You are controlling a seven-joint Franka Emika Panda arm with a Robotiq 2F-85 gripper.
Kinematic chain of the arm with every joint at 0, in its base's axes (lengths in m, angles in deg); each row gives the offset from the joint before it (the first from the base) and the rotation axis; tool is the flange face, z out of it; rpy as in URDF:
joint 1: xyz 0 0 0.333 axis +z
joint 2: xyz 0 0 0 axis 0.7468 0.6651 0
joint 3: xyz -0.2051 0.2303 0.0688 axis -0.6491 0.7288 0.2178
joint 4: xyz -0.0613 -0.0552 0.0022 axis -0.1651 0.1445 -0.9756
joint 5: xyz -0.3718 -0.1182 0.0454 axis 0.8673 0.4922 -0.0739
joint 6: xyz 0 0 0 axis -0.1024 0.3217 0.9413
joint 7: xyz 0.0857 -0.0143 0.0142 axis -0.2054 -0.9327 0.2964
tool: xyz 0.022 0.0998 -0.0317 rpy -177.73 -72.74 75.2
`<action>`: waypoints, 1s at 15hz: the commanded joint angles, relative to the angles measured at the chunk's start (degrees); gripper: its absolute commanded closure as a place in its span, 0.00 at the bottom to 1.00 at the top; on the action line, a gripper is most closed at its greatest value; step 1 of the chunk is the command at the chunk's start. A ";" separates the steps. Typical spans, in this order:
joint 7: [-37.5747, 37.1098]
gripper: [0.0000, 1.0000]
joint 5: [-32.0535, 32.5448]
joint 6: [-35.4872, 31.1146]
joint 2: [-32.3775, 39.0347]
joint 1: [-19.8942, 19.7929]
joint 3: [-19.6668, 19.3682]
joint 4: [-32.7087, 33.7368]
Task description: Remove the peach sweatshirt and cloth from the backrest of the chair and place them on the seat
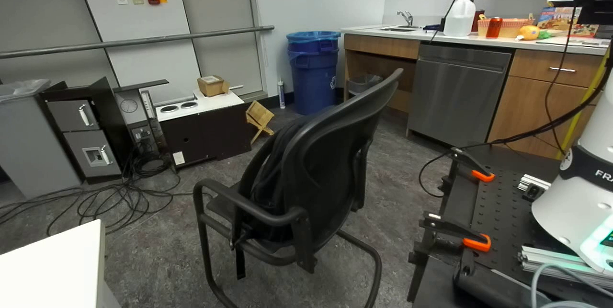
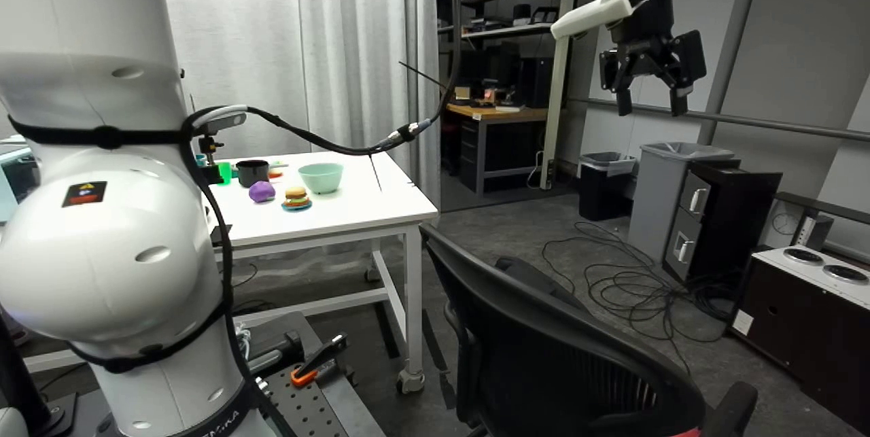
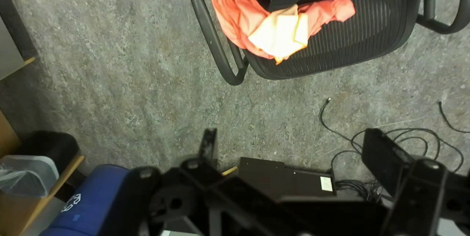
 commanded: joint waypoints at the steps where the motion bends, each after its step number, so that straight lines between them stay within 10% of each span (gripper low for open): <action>1: 5.10 0.00 -2.66 2.96 -6.24 -0.54 -0.36 -4.78; 15: 6.43 0.00 -3.38 2.73 -10.00 -0.62 -0.09 -8.17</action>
